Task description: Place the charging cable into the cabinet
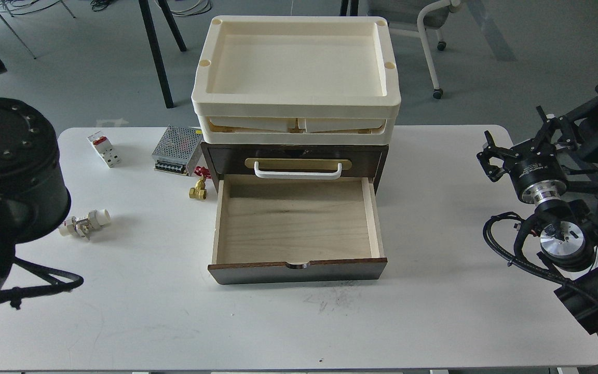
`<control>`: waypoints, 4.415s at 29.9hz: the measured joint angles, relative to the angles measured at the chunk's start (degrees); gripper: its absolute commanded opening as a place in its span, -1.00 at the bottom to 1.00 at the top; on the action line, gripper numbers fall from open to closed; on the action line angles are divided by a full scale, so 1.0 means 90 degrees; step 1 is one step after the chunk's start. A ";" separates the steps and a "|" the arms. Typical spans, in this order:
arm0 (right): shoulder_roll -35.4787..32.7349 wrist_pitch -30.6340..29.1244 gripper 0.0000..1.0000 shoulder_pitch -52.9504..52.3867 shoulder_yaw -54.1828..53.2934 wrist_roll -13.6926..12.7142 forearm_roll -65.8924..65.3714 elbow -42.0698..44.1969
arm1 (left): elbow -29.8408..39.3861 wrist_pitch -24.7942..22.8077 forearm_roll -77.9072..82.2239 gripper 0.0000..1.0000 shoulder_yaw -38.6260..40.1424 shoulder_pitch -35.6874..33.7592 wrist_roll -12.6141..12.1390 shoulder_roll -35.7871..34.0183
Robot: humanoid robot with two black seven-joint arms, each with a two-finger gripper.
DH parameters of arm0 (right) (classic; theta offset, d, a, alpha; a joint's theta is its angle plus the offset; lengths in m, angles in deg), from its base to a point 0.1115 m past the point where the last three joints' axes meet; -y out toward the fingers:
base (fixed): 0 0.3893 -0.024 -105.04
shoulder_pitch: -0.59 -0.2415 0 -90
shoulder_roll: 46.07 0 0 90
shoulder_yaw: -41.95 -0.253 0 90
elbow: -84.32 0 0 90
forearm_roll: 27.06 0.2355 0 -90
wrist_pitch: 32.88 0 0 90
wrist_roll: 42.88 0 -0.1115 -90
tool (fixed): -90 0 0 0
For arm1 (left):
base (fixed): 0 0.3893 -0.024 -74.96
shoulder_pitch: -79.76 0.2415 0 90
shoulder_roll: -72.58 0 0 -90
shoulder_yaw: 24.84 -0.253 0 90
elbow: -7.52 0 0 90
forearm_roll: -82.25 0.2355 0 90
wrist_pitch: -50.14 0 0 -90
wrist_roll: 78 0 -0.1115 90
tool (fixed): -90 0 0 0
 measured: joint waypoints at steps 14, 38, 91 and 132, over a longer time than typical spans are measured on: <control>0.0008 0.0000 0.99 0.0017 0.0010 0.0000 0.0000 -0.0005 | 0.5725 -0.0763 -0.0769 -1.00 0.0004 -0.1438 0.0002 -0.2876; -0.0011 -0.0006 0.99 -0.0013 0.0000 0.0000 0.0000 0.0028 | 1.3544 -0.0118 0.0959 -1.00 0.0117 -0.2480 0.0005 -0.3083; -0.0011 -0.0021 0.99 -0.0002 0.0019 -0.0001 0.0000 0.0020 | 1.2392 0.0483 0.5695 -0.93 0.0281 0.1809 0.0002 -0.2360; -0.0002 -0.0020 0.99 0.0015 0.0025 -0.0026 -0.0004 0.0005 | 1.2569 -0.0206 -0.5125 0.99 0.5352 0.2623 -0.0200 -0.2912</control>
